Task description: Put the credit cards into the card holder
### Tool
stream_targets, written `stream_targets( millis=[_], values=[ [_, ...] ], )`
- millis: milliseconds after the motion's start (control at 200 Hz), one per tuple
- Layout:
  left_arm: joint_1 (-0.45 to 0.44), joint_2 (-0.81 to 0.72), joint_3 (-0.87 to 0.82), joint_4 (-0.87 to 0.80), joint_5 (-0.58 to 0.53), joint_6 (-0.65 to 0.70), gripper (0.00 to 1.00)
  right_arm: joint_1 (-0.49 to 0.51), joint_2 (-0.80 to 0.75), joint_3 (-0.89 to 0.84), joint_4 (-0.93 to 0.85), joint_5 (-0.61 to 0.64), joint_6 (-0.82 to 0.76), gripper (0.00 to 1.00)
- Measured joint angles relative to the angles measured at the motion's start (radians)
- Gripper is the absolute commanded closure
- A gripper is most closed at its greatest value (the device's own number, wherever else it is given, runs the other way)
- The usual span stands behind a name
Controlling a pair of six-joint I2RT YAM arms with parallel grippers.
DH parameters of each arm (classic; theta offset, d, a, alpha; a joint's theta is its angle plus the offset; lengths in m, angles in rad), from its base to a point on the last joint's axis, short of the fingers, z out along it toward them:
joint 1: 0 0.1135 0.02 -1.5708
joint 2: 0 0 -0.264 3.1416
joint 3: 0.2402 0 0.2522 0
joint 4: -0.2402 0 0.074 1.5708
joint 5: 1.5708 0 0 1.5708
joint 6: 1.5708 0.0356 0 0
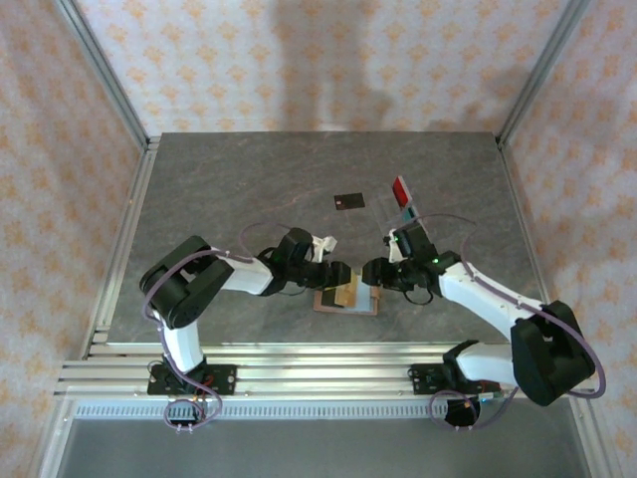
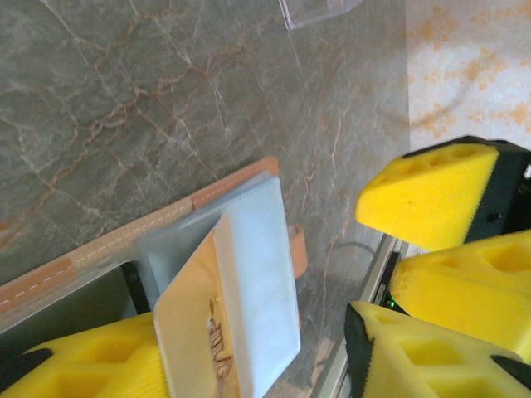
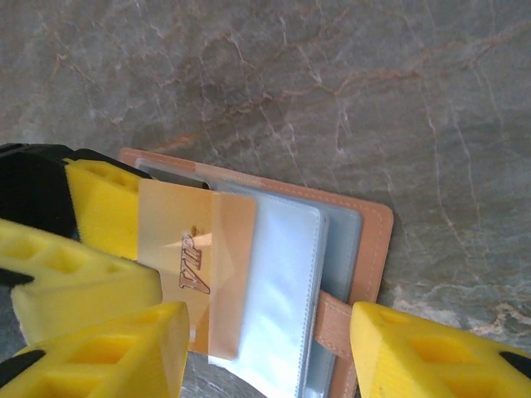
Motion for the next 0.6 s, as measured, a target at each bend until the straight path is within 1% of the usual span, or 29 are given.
stream_targets(
  millis=[35,60,110,300,491,596],
  values=[
    [0.0,-0.006,0.011,-0.026,-0.008,0.008,0.34,0.0,-0.003,0.002,0.001,0.005,0.002,0.47],
    [0.0,-0.012,0.017,-0.045,-0.017,0.018,0.29,0.0,-0.006,0.002,0.001,0.01,0.005,0.47],
    [0.0,-0.022,0.027,-0.074,-0.031,0.021,0.25,0.0,-0.013,0.002,0.0,0.022,0.009,0.47],
    [0.0,-0.057,0.055,-0.188,-0.092,0.041,0.23,0.0,-0.021,0.002,-0.003,0.061,0.026,0.46],
    [0.0,-0.093,0.082,-0.316,-0.159,0.051,0.21,0.0,-0.021,0.005,-0.005,0.073,0.049,0.46],
    [0.0,-0.122,0.094,-0.386,-0.203,0.061,0.18,0.0,-0.021,0.017,-0.008,0.076,0.06,0.47]
  ],
)
